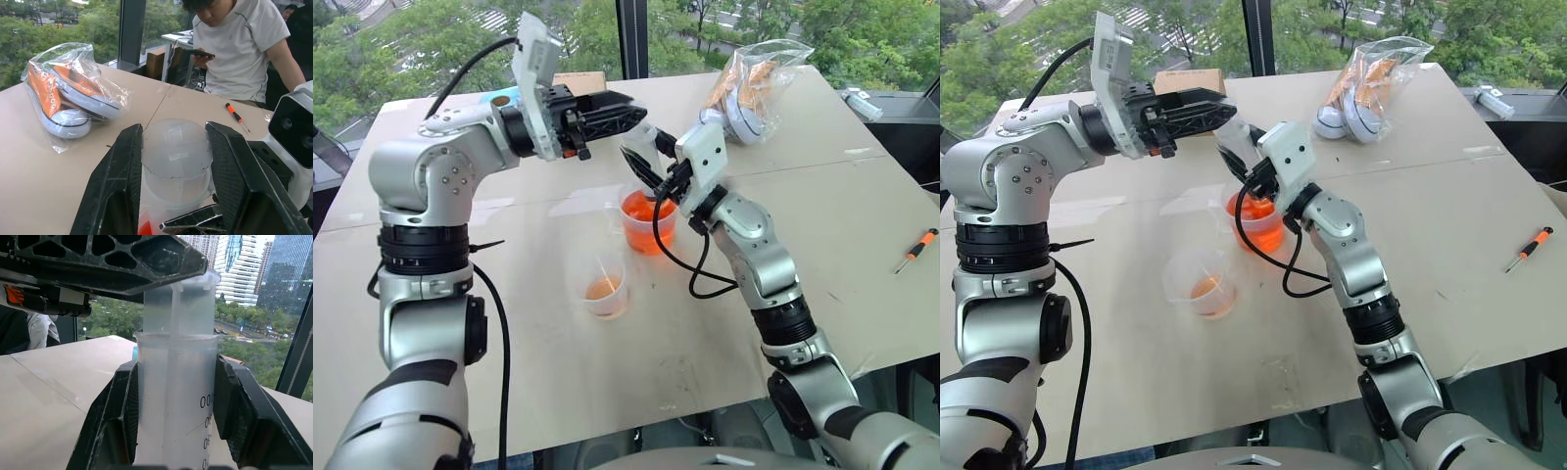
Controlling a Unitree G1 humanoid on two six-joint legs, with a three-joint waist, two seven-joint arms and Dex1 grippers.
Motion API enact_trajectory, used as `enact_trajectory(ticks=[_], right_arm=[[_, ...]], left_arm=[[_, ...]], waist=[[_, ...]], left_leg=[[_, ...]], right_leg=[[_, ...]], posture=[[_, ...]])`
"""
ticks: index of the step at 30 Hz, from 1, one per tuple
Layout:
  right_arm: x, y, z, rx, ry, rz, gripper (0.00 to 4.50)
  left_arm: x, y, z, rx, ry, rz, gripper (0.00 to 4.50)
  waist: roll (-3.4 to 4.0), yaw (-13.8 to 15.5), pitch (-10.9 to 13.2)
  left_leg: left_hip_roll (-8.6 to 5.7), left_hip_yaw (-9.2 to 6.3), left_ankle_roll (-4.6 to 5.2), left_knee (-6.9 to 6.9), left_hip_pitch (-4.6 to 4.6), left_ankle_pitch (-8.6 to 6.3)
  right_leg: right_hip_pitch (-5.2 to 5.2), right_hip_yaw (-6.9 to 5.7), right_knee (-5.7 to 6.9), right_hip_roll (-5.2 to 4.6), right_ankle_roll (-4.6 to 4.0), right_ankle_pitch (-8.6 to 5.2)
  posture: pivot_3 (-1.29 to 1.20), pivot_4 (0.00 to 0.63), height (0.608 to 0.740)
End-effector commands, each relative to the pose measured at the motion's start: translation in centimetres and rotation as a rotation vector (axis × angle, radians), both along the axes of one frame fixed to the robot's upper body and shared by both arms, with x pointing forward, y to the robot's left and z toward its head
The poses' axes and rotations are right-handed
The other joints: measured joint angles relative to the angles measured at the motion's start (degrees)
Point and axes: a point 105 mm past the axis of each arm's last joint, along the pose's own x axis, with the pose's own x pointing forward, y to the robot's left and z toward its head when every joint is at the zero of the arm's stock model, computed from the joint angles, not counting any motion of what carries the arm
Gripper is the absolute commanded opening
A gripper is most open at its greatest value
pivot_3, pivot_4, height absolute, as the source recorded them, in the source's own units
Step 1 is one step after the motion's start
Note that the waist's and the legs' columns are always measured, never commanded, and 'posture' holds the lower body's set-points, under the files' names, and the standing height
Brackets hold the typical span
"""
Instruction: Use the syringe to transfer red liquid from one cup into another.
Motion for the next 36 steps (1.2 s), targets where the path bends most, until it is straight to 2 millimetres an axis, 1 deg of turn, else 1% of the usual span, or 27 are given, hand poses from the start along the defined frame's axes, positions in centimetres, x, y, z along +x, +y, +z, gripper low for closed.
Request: enact_trajectory(ticks=[1,2,3,4,7,8,10,15,18,22,25,28,31,34,36], right_arm=[[-1.1,1.5,-0.5,-0.020,-0.002,0.071,1.62],[-1.2,1.6,-0.2,-0.015,-0.008,0.072,1.62],[-1.2,1.6,0.1,-0.009,-0.014,0.071,1.62],[-1.2,1.6,0.3,-0.005,-0.018,0.071,1.62],[-1.2,1.5,0.9,0.003,-0.037,0.068,1.62],[-1.2,1.5,1.1,0.005,-0.044,0.068,1.62],[-1.2,1.4,1.5,0.013,-0.053,0.065,1.62],[-1.2,0.7,3.4,0.045,-0.092,0.050,1.62],[-1.1,0.0,4.7,0.072,-0.115,0.040,1.62],[-0.7,-0.8,6.3,0.202,-0.060,0.073,1.62],[-1.3,-1.1,7.2,0.278,-0.043,0.163,1.62],[-1.7,-1.6,8.9,0.373,-0.023,0.228,1.62],[-2.5,-1.5,10.3,0.407,-0.031,0.300,1.62],[-4.0,-0.8,11.4,0.431,0.007,0.426,1.62],[-5.2,-0.3,11.4,0.424,0.036,0.508,1.62]], left_arm=[[-0.9,1.8,5.3,-0.099,-0.193,0.074,1.39],[-0.9,1.8,5.4,-0.103,-0.202,0.071,1.39],[-1.0,1.8,5.5,-0.105,-0.203,0.070,2.41],[-1.0,1.8,5.5,-0.108,-0.203,0.070,2.73],[-0.6,2.1,6.0,-0.134,-0.208,0.107,4.29],[-0.5,2.1,6.1,-0.145,-0.210,0.112,4.46],[-0.7,2.1,6.5,-0.160,-0.217,0.105,4.46],[-1.0,2.5,7.7,-0.221,-0.245,0.111,4.46],[-0.9,2.7,8.1,-0.249,-0.250,0.125,4.46],[-0.6,2.6,8.1,-0.263,-0.250,0.139,4.46],[-0.5,2.7,8.5,-0.267,-0.265,0.154,4.46],[-0.5,3.5,9.8,-0.305,-0.293,0.184,4.46],[-0.9,4.2,11.5,-0.357,-0.325,0.194,4.46],[-1.9,5.4,13.8,-0.455,-0.343,0.183,4.46],[-2.5,5.9,14.8,-0.491,-0.352,0.178,4.46]], waist=[[0.00,0.00,0.00],[0.00,0.00,0.00],[0.00,-0.01,0.00],[-0.02,-0.09,0.00],[-0.02,-0.06,0.00],[-0.02,-0.04,-0.01],[-0.04,0.11,-0.01],[-0.06,0.02,-0.02],[-0.06,0.00,-0.02],[-0.06,-0.04,-0.02],[-0.06,-0.04,-0.03],[-0.06,-0.03,-0.02],[-0.05,-0.07,-0.02],[-0.05,-0.19,-0.02],[-0.05,-0.23,-0.02]], left_leg=[[0.00,0.00,0.00,0.00,0.00,0.00],[0.00,0.00,0.00,0.00,0.00,0.00],[0.00,0.00,0.00,0.00,0.00,0.00],[0.00,0.00,0.00,0.00,0.00,0.00],[0.01,0.05,-0.01,0.00,-0.03,0.00],[0.00,0.04,-0.01,0.00,-0.03,0.00],[-0.01,0.04,0.00,0.01,-0.03,0.00],[-0.01,0.03,-0.01,0.05,-0.04,0.01],[-0.01,0.02,-0.02,0.03,-0.04,0.01],[-0.01,0.03,-0.02,0.03,-0.04,0.01],[-0.01,0.02,-0.03,0.03,-0.04,0.01],[-0.01,0.03,-0.02,0.03,-0.05,0.01],[-0.01,0.03,-0.02,0.03,-0.05,0.01],[-0.01,0.03,-0.02,-0.01,-0.04,0.01],[0.00,0.03,-0.03,-0.03,-0.06,0.01]], right_leg=[[0.00,0.00,0.00,0.00,0.00,0.00],[0.00,0.00,0.00,0.00,0.00,0.00],[0.00,0.00,0.00,0.00,0.00,0.00],[0.00,0.00,0.00,0.00,0.00,0.00],[-0.13,0.06,0.04,0.02,0.00,0.00],[-0.13,0.05,0.04,0.01,0.00,0.00],[-0.12,0.05,0.05,-0.01,0.00,0.00],[-0.13,0.05,0.06,-0.01,0.00,0.00],[-0.13,0.04,0.06,0.00,0.00,0.00],[-0.13,0.05,0.06,-0.01,0.00,0.00],[-0.13,0.04,0.07,-0.01,0.00,0.00],[-0.13,0.04,0.06,0.00,0.00,0.00],[-0.13,0.03,0.06,-0.01,0.00,0.00],[-0.15,0.03,0.06,-0.01,0.00,0.00],[-0.19,0.03,0.06,-0.01,0.00,0.00]], posture=[[0.00,0.150,0.740],[0.00,0.150,0.740],[0.00,0.150,0.740],[0.00,0.150,0.740],[0.00,0.150,0.740],[0.00,0.150,0.740],[0.00,0.150,0.740],[0.00,0.150,0.740],[0.00,0.150,0.740],[0.00,0.150,0.740],[0.00,0.150,0.740],[0.00,0.150,0.740],[0.00,0.150,0.740],[0.00,0.150,0.740],[0.00,0.150,0.740]])
